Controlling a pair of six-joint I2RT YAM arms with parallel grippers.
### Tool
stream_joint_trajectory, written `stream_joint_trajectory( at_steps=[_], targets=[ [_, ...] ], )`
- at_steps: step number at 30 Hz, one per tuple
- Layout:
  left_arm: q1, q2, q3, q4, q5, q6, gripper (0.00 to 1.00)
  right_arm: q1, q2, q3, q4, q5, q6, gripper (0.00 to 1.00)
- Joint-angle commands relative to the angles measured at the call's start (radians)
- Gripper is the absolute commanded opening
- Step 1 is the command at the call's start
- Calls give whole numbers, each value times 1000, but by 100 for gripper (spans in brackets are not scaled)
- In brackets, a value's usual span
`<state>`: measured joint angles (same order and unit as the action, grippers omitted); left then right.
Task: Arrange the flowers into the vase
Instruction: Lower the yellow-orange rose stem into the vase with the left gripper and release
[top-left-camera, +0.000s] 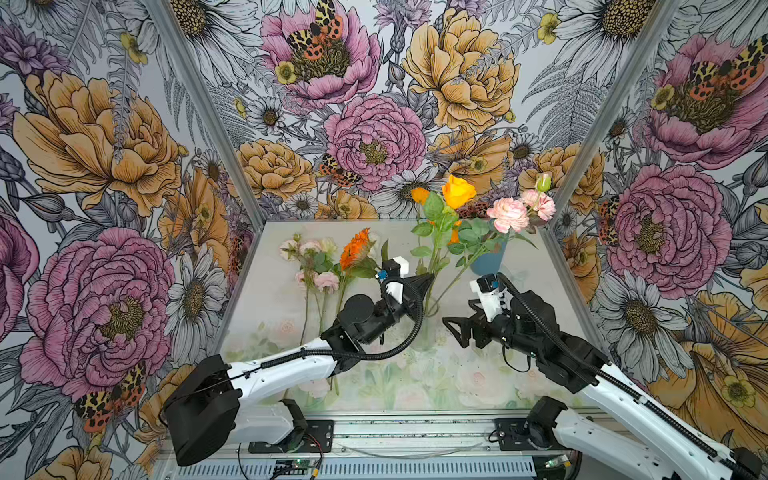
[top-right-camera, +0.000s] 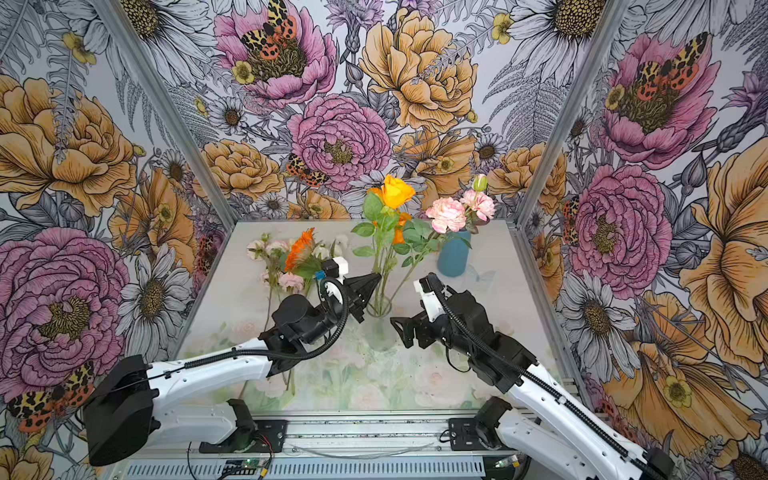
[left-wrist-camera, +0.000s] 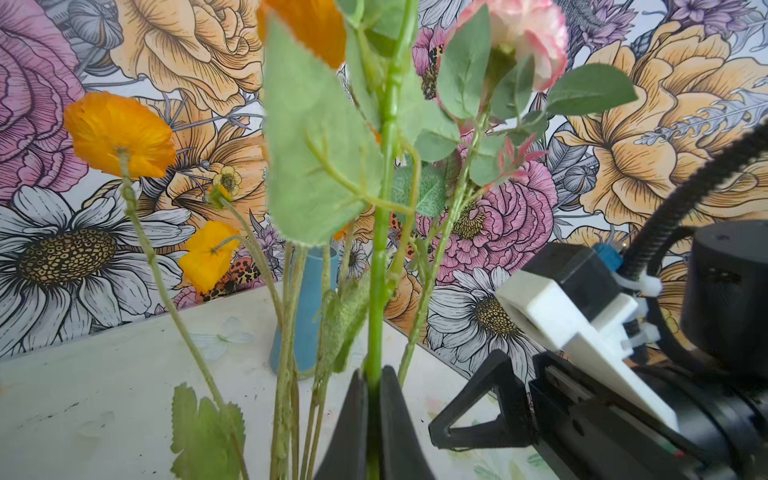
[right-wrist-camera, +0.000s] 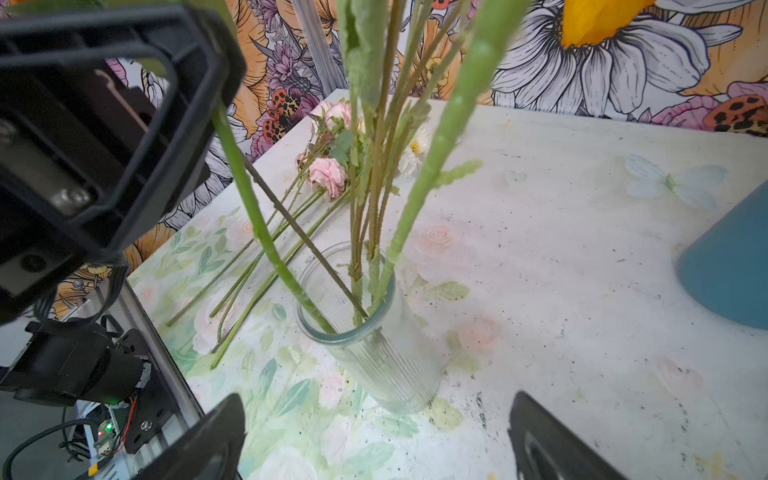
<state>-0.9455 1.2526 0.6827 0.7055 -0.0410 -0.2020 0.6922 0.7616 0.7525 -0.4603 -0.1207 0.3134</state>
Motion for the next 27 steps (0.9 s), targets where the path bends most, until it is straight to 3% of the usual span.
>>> stream_joint_trajectory(
  at_steps=[1, 6, 12, 16, 19, 21, 27],
  targets=[
    [-22, -28, -33, 34, -38, 31, 18, -8, -1, -9, 52, -7, -13, 99],
    [-54, -70, -74, 37, -75, 81, 31, -8, 2, -38, 89, -20, -7, 100],
    [-68, -122, -71, -13, -103, 118, 37, -8, 20, -39, 108, -28, -8, 99],
    [-90, -199, -59, -133, -109, 125, 51, -8, 43, -68, 159, -46, -7, 99],
    [-111, -287, -49, -310, -97, 122, 73, -4, 71, -103, 222, -65, -9, 99],
    [-115, -350, -16, -496, -43, 117, 98, 7, 74, -153, 296, -63, -15, 100],
    [-116, -452, 116, -988, 51, 45, 99, 66, 85, -280, 528, 53, -65, 99]
  ],
)
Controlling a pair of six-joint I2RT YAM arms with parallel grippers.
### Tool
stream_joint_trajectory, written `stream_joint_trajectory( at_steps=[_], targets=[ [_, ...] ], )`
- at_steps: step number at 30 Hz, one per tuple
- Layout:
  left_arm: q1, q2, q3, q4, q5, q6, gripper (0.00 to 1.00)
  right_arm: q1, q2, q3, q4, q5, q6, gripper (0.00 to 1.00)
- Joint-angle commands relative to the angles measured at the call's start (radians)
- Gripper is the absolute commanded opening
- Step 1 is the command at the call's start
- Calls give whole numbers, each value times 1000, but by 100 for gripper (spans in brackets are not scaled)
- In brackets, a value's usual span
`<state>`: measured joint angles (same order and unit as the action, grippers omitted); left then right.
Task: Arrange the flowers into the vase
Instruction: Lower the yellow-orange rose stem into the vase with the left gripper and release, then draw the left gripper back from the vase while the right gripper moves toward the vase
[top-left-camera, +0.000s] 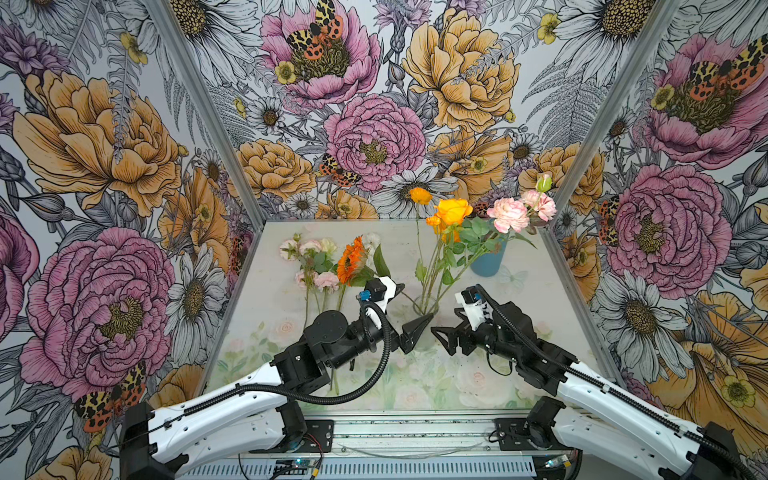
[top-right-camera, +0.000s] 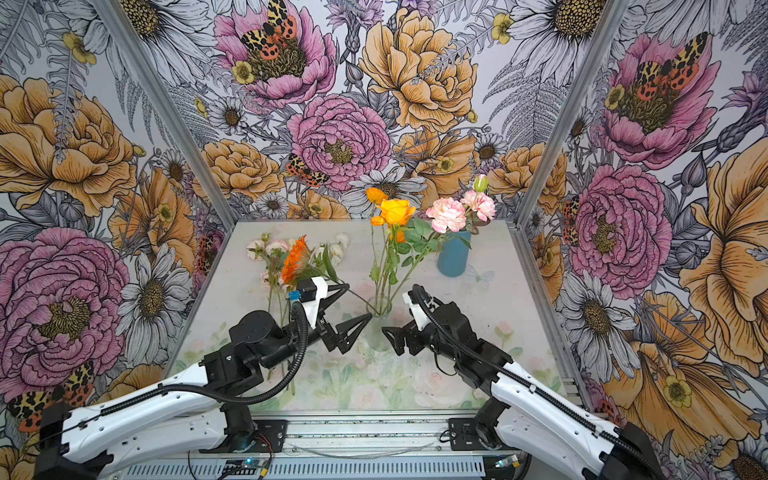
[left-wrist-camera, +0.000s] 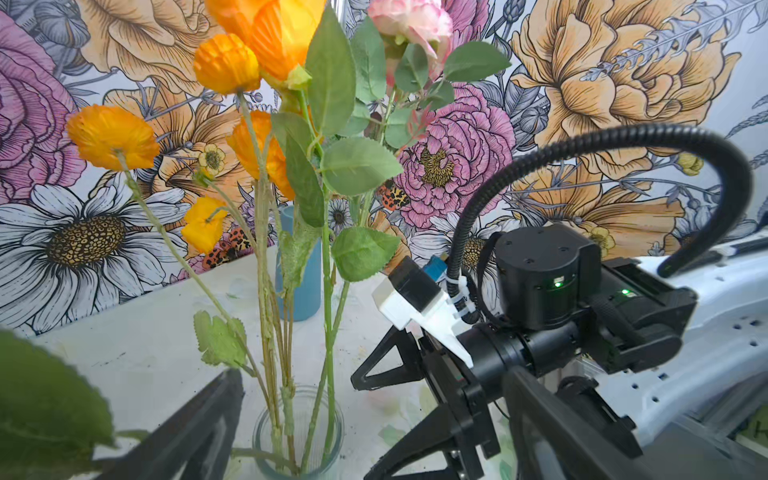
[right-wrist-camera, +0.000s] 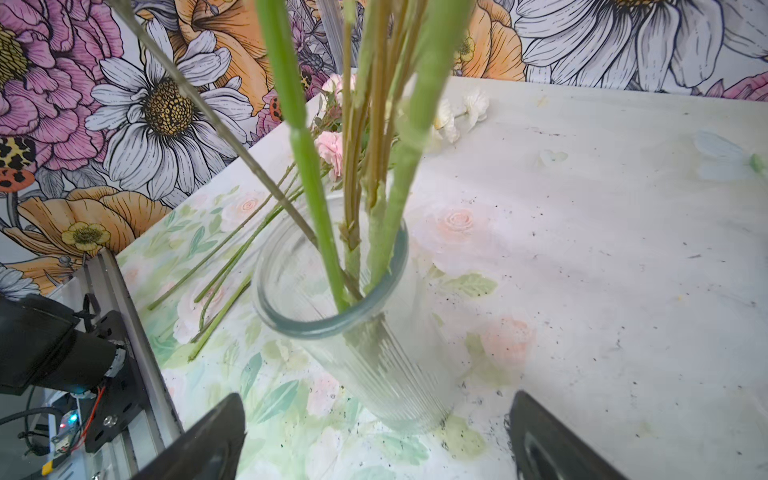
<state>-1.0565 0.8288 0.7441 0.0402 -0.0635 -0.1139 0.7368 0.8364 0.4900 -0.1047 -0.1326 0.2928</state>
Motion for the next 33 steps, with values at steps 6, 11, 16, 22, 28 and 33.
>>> stream_joint_trajectory(
  at_steps=[6, 11, 16, 22, 28, 33],
  targets=[
    [-4, -34, 67, -458, 135, -109, 99, 49, 90, -79, 347, 85, -86, 99],
    [-4, -52, 73, -462, 111, -114, 99, 92, 173, -118, 480, 158, -126, 99],
    [2, -44, 103, -509, 110, -106, 99, 97, 225, -153, 605, 183, -139, 99],
    [15, -30, 87, -517, 127, -113, 99, 97, 309, -153, 718, 199, -173, 100],
    [22, -57, 73, -522, 123, -124, 99, 98, 387, -146, 819, 223, -182, 100],
    [39, -61, 58, -521, 142, -129, 99, 98, 432, -119, 868, 247, -191, 100]
  ],
)
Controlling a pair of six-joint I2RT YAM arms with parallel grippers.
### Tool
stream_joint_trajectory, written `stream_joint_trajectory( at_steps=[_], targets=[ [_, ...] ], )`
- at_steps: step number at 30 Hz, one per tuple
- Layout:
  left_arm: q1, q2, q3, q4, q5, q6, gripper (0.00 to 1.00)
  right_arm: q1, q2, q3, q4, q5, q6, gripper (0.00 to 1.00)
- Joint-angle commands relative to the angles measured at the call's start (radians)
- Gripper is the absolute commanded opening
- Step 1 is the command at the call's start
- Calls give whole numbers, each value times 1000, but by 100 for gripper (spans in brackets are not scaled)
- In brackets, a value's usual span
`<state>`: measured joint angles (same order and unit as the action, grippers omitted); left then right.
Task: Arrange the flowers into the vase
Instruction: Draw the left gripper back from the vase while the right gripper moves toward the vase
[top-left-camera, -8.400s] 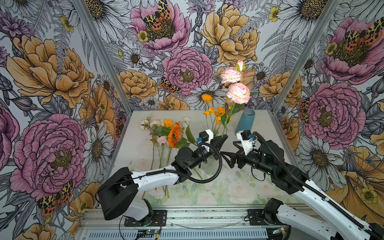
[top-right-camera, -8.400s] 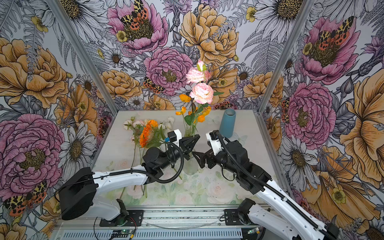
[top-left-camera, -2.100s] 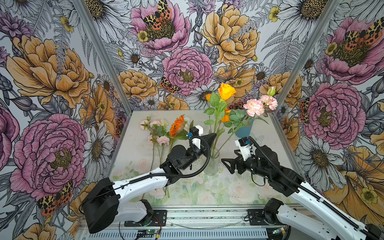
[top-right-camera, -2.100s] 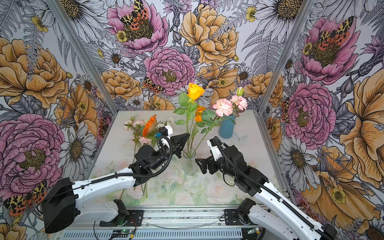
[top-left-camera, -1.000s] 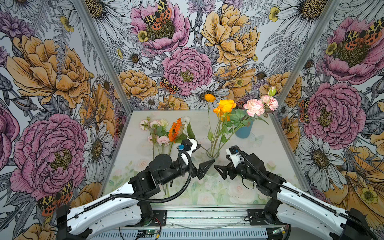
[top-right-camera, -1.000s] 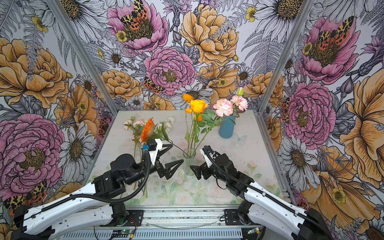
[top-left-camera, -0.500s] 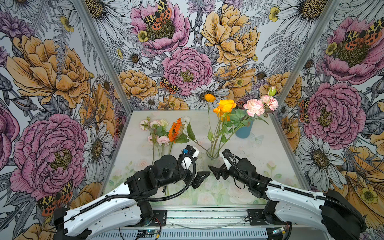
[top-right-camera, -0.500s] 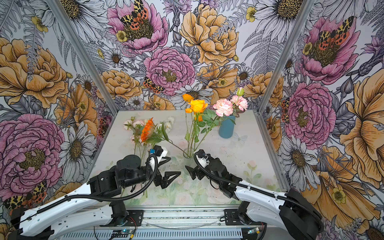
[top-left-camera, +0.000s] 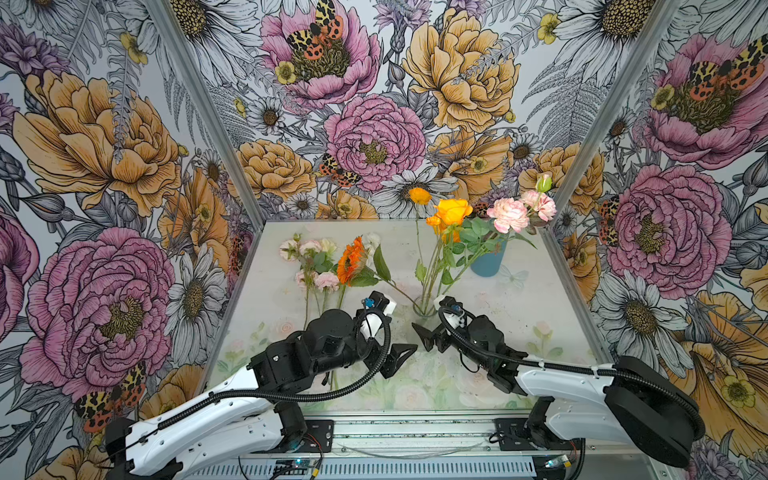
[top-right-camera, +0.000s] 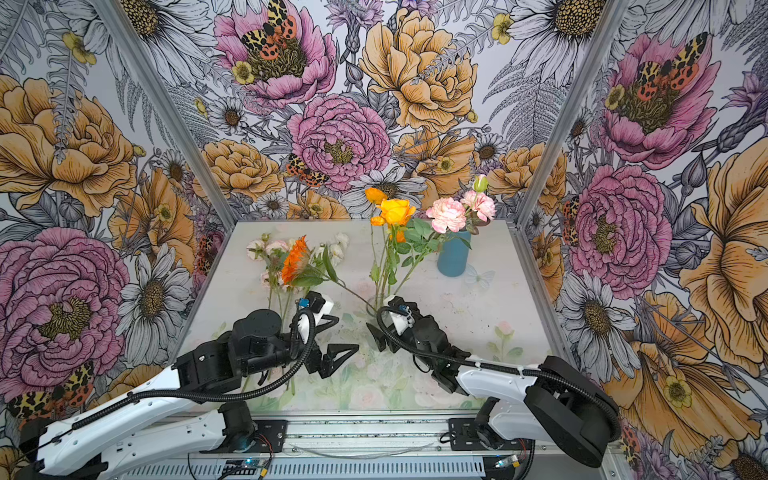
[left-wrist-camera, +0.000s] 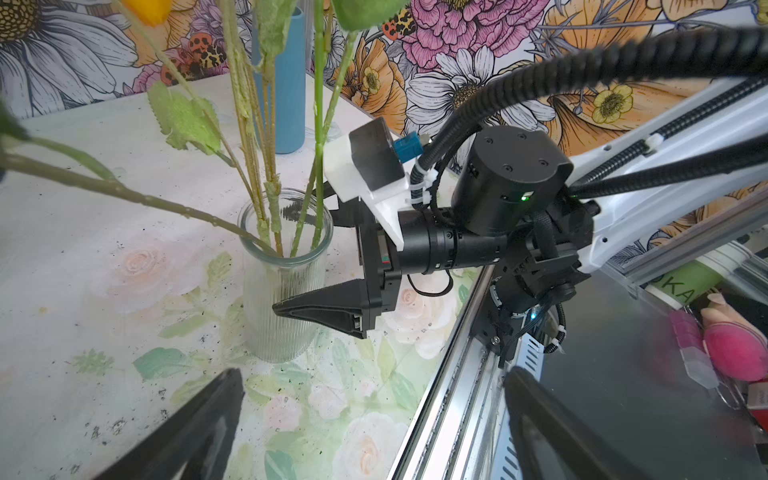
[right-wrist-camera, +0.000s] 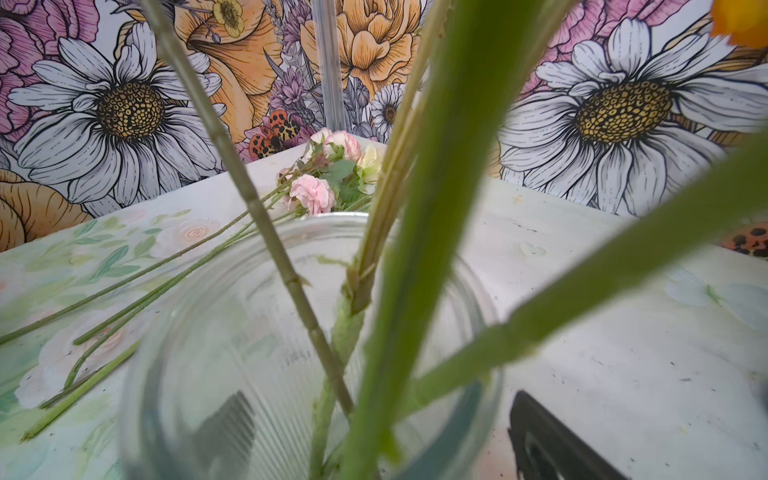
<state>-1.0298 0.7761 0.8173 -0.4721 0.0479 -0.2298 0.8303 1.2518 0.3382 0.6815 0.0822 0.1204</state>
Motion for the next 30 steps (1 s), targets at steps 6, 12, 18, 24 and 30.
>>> stream_joint_trajectory(
  at_steps=[6, 12, 18, 24, 30],
  targets=[
    [17, 5, -25, -1, 44, -12, 99, 5, 22, 46, 111, 59, -37, 99],
    [21, 1, -54, 32, 54, -22, 99, 8, 31, 64, 106, 51, -54, 90],
    [27, -6, -61, 39, 60, -21, 99, 7, 35, 86, 84, 42, -54, 72],
    [30, -38, -77, 39, 40, -21, 99, 5, 21, 105, 73, 70, -66, 57],
    [46, -44, -88, 61, 47, -12, 99, -31, 45, 208, -8, 95, -97, 51]
  ],
)
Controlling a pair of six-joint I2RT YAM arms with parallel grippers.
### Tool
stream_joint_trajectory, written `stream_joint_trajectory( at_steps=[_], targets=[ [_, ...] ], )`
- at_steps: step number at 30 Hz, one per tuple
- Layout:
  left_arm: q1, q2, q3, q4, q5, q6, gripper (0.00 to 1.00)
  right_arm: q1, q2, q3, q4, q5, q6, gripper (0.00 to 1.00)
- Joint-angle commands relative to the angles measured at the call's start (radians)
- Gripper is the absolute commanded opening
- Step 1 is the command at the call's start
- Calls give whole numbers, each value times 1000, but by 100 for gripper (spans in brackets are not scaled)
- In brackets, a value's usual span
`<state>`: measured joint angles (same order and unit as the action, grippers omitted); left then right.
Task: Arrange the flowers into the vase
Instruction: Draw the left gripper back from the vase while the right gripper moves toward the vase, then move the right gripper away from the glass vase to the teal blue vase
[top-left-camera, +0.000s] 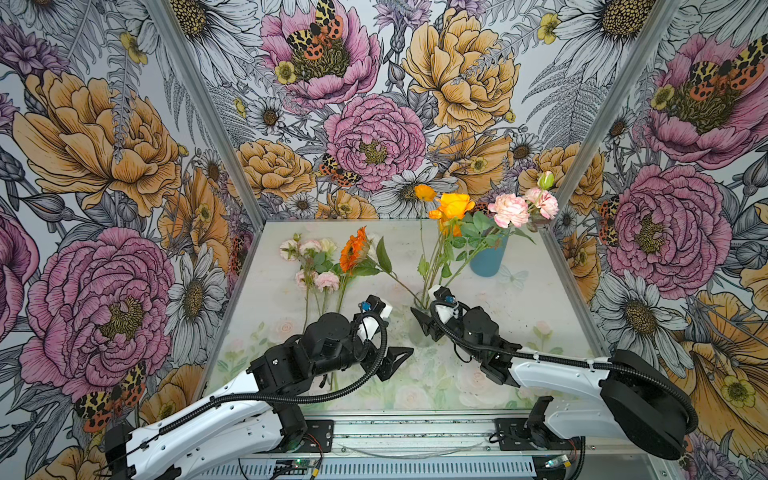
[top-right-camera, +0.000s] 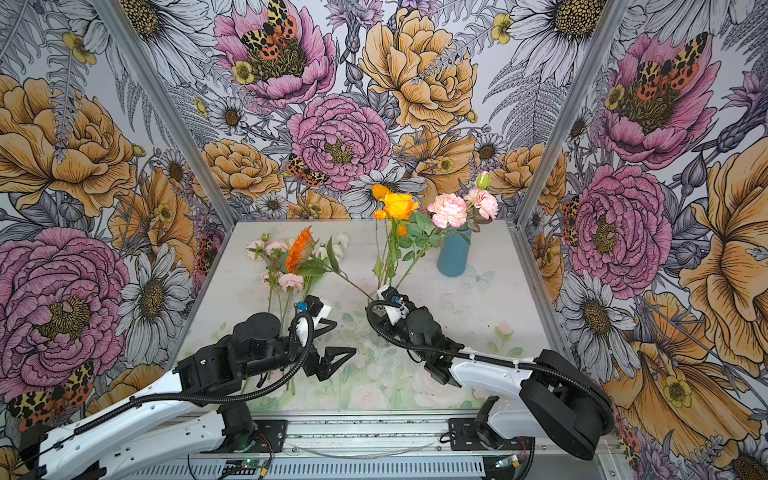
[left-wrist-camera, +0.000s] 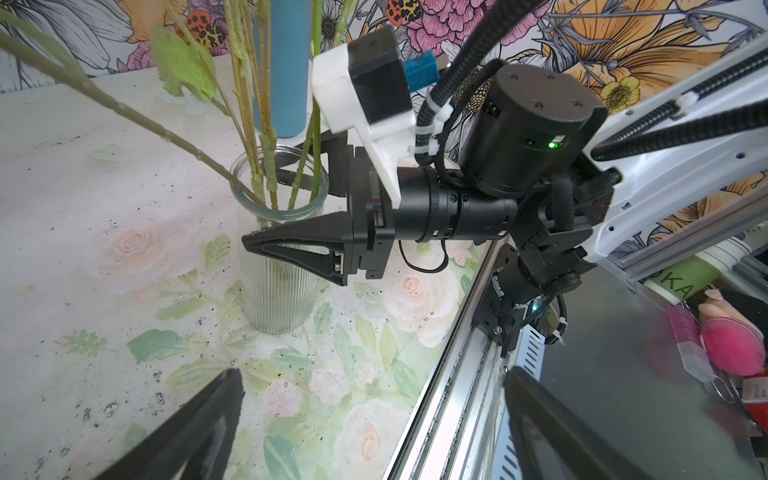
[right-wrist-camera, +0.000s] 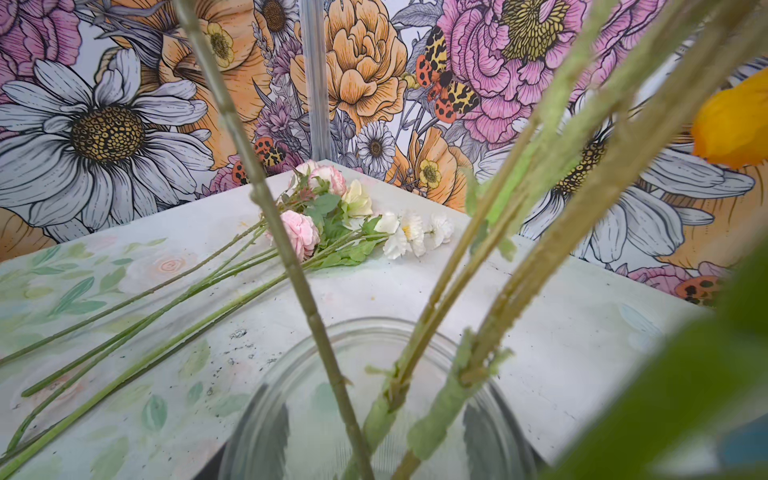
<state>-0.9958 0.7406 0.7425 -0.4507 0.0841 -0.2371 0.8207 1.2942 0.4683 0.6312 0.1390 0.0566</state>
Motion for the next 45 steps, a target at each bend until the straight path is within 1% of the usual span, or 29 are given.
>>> stream_joint_trajectory(
  at_steps=[1, 2, 4, 9, 14, 18, 23, 28, 31, 33, 37, 45],
  targets=[
    [14, -9, -17, 51, 7, -3, 99, -22, 9, 94, 44, 32, -36, 48],
    [16, -9, -20, 62, 6, 0, 99, -57, 16, 105, 55, 27, -40, 47],
    [20, -4, -23, 74, 6, 3, 99, -88, 29, 127, 69, 15, -45, 45],
    [45, 7, -28, 99, 11, 19, 99, -166, 102, 218, 96, -28, -79, 44],
    [103, 26, -60, 194, 47, 23, 99, -262, 265, 371, 165, -84, -87, 39],
    [156, 56, -94, 281, 89, 16, 99, -314, 403, 493, 237, -97, -92, 39],
    [232, 102, -95, 327, 157, 17, 99, -380, 565, 675, 257, -143, -49, 38],
    [299, 130, -72, 319, 213, 29, 99, -390, 672, 797, 271, -127, -11, 37],
    [329, 138, -64, 316, 238, 38, 99, -390, 710, 835, 263, -122, 26, 37],
    [342, 139, -64, 317, 249, 40, 99, -388, 721, 842, 258, -122, 44, 37],
    [350, 129, -72, 305, 258, 40, 99, -374, 727, 834, 257, -119, 40, 36],
    [352, 88, -91, 300, 248, 27, 99, -341, 730, 823, 205, -106, 13, 36]
  ],
)
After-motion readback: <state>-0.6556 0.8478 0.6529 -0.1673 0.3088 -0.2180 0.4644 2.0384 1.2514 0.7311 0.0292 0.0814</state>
